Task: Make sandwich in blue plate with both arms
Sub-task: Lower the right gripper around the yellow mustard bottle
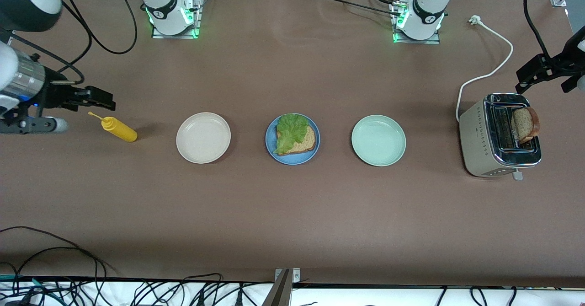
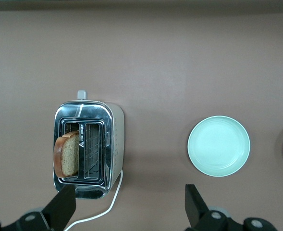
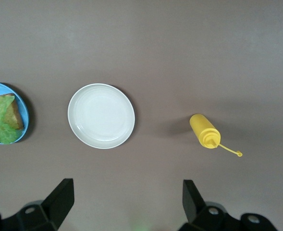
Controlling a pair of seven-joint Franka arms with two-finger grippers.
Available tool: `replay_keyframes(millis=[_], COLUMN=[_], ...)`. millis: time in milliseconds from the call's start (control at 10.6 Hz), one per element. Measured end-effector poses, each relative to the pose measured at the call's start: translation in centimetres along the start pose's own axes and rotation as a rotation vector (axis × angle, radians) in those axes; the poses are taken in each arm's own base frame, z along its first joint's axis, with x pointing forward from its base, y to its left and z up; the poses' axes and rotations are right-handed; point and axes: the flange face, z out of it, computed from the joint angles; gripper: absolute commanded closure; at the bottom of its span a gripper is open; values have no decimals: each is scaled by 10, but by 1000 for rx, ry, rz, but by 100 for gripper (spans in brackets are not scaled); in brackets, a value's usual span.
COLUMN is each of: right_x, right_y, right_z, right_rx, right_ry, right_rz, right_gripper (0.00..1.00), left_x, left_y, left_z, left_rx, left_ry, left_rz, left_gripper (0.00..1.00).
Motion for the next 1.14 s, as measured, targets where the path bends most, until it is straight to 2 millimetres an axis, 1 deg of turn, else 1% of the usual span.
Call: replay_keyframes(millis=[95, 284, 474, 569, 663, 948, 1137], right_x=[-5, -12, -19, -23, -27, -40, -44], right_y=[9, 17, 23, 32, 48, 130, 178], right_z=[-3, -3, 4, 10, 16, 36, 52], right_rx=[17, 14, 11, -7, -10, 11, 78], right_ry=[0, 5, 22, 41, 60, 75, 104], right_rz=[1, -5, -10, -42, -94, -276, -428], right_gripper=[0, 0, 0, 0, 0, 0, 0], left_x=[0, 0, 0, 0, 0, 0, 0], left_y=[-5, -16, -17, -17, -16, -5, 4], left_z=[4, 10, 11, 11, 10, 7, 6], left_rx=[1, 2, 2, 2, 2, 1, -1], left_ry=[-7, -19, -21, -20, -18, -11, -9], left_rz=[-9, -28, -29, -29, -27, -8, 9], left_gripper=[0, 0, 0, 0, 0, 0, 0])
